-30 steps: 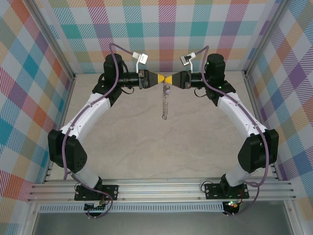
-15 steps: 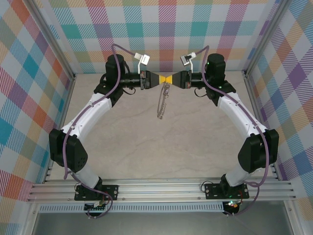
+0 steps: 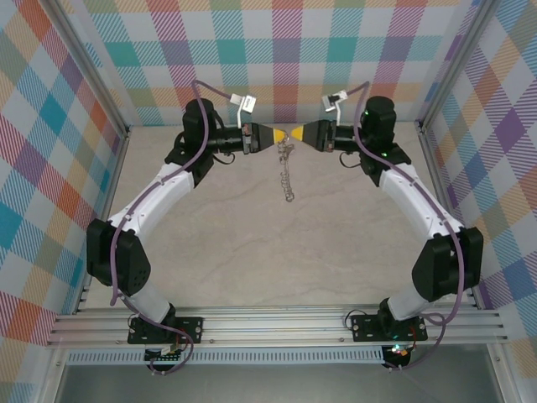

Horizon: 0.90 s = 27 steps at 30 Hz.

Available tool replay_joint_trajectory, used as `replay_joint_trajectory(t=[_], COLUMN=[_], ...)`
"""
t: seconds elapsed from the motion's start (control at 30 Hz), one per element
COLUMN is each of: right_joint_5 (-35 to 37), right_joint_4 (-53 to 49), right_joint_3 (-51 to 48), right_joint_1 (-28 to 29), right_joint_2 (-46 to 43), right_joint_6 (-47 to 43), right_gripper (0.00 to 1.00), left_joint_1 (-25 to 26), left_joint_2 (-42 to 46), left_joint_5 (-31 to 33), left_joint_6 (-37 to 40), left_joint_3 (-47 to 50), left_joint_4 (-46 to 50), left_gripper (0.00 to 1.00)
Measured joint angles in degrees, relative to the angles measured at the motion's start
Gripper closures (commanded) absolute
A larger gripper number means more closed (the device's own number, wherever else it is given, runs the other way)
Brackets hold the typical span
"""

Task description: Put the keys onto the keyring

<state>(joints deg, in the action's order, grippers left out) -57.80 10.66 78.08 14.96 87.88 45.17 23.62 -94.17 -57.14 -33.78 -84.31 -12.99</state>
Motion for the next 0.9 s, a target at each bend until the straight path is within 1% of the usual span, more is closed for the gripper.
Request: replay_joint_trajectory(t=[0.03, 0.13, 0.2, 0.37, 0.4, 0.43, 0.57, 0.63, 0.9], right_joint_5=[0.85, 3.58, 5.92, 11.80, 12.83, 14.03, 18.32, 19.76, 21.14], right_joint_4=[1.31, 4.90, 7.72, 16.85, 18.43, 20.15, 23.87, 24.61, 28.85], right_joint_3=[-2.10, -6.95, -10.14, -18.73, -20.15, -21.73, -25.55, -26.05, -25.55], right_joint_1=[-1.27, -3.65, -4.02, -3.63, -3.56, -3.39, -2.36, -1.25, 3.17], right_joint_2=[-1.46, -4.87, -6.84, -9.29, -9.31, -9.31, -9.42, -9.77, -11.45], right_joint_6=[1.22, 3.74, 5.29, 11.02, 11.82, 12.94, 15.50, 15.87, 14.67], right_gripper=[0.61, 0.48, 0.45, 0.09, 0.03, 0.00, 0.00, 0.02, 0.16], left_joint_1=[0.00, 0.00, 0.00, 0.00, 0.00, 0.00, 0.00, 0.00, 0.00], left_joint_2=[0.00, 0.00, 0.04, 0.15, 0.17, 0.22, 0.26, 0.26, 0.26], left_joint_5=[0.33, 1.64, 2.78, 5.22, 5.53, 5.86, 6.38, 6.47, 6.43], left_joint_6=[-1.33, -5.51, -8.44, -16.22, -17.55, -18.93, -23.19, -24.90, -30.73], left_joint_3=[0.66, 1.92, 2.64, 5.40, 6.01, 6.62, 8.02, 8.09, 8.09], left_joint_4=[-1.18, -5.25, -8.09, -15.10, -16.50, -17.88, -22.18, -23.93, -30.73], left_gripper=[1.00, 1.00, 1.00, 1.00, 1.00, 1.00, 1.00, 1.00, 1.00])
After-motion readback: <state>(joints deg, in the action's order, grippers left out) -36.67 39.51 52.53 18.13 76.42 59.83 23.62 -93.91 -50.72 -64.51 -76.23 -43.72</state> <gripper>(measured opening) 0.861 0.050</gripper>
